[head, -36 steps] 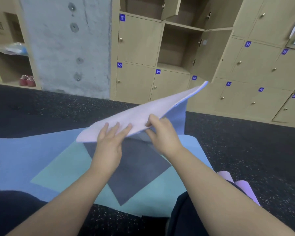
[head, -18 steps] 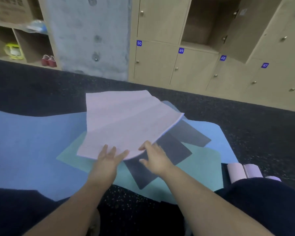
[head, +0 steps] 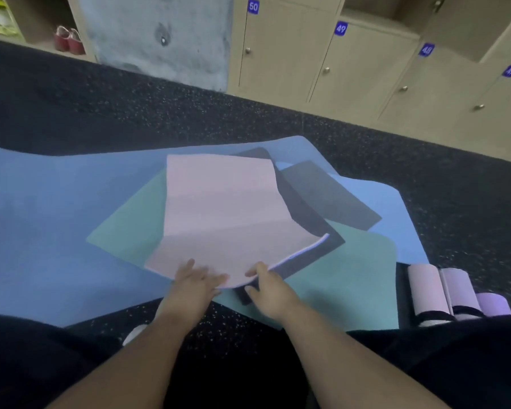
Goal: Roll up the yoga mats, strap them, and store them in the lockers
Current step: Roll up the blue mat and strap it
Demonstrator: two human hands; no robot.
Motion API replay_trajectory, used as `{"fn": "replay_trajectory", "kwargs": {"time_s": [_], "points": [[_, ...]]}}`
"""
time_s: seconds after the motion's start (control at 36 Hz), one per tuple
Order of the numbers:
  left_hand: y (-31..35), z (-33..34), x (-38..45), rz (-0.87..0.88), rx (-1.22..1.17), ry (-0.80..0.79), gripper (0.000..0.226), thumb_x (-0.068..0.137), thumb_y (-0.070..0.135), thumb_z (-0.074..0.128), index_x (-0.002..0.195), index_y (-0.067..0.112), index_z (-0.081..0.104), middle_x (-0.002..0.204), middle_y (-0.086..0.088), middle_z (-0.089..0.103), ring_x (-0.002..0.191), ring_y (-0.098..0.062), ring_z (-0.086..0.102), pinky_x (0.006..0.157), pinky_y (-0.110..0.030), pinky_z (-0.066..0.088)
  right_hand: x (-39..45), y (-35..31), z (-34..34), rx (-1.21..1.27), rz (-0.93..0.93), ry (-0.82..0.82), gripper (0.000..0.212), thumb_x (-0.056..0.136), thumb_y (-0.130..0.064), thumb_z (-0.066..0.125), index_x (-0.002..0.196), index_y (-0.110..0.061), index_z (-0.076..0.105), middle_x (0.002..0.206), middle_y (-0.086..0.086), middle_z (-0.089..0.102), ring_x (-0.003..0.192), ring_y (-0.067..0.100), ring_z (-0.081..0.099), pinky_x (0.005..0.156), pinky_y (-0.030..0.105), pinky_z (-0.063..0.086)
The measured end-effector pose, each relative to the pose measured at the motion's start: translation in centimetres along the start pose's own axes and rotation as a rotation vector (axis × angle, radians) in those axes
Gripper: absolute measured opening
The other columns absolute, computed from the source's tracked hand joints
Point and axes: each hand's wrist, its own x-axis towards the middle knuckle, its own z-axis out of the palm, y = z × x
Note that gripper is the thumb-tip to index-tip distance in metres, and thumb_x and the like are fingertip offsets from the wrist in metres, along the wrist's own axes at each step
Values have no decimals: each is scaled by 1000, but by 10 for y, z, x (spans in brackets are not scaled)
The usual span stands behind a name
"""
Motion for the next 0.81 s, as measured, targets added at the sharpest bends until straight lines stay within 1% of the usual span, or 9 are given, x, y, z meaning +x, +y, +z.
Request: {"fn": "replay_trajectory", "kwargs": {"time_s": [0.06,0.11,0.17,0.28,0.36,0.42,0.5,0.69,0.81], "points": [[4,-6,-1,-44,-107,-40,44,66,27,88,107,26,74,102,-4,73,101,-18,68,104,-35,39,1,4,9,2,11,4,29,99,-28,48,127,-23,44,126,8,56,122,25,48,96,37,43],[3,6,-1,-151,-216,-120,38,98,44,45,132,31,58,133,-6,57,130,-26,45,117,-38,20,2,10,18,-40,20,14,30,100,-30,46,129,-26,45,125,7,59,120,27,50,94,37,44],[0,19,-4,-227,-338,-176,60,92,58,20,133,34,56,126,-10,54,120,-33,44,109,-45,33,1,14,24,-113,26,33,32,101,-31,43,132,-26,45,124,7,61,119,28,51,92,37,45],[-3,36,-1,-284,-316,-217,55,97,53,22,132,29,58,115,-10,44,108,-28,40,95,-42,41,0,26,35,-236,10,80,29,101,-27,44,128,-22,54,120,7,61,116,28,50,93,37,40],[-6,44,-2,-302,-338,-184,93,73,62,-4,127,25,61,112,-11,45,104,-29,40,93,-44,40,3,35,45,-368,21,224,18,75,-33,78,87,-26,68,87,1,60,88,23,52,68,33,48],[-8,51,-4,-323,-351,-170,91,74,59,-5,126,23,61,113,-11,46,104,-29,40,92,-44,40,7,45,55,-397,19,304,26,58,-38,84,72,-29,64,77,-4,54,77,19,44,56,29,46],[-7,58,-5,-376,-340,-150,62,93,49,13,121,23,62,111,-8,50,104,-28,43,89,-45,44,10,56,64,-397,-79,392,7,70,-35,66,75,-30,66,76,-7,54,69,19,54,66,28,42],[-1,77,1,-437,-126,5,30,89,40,29,93,30,57,84,3,57,79,-26,59,61,-36,39,23,72,81,-327,-81,422,27,79,-25,41,79,-23,68,71,-6,62,63,23,61,78,33,30],[0,91,4,-488,-183,-1,37,86,40,25,94,28,59,87,1,57,86,-27,56,67,-37,32,26,67,84,-288,-24,407,24,80,-23,41,72,-23,63,66,-5,59,61,23,59,77,35,30]]}}
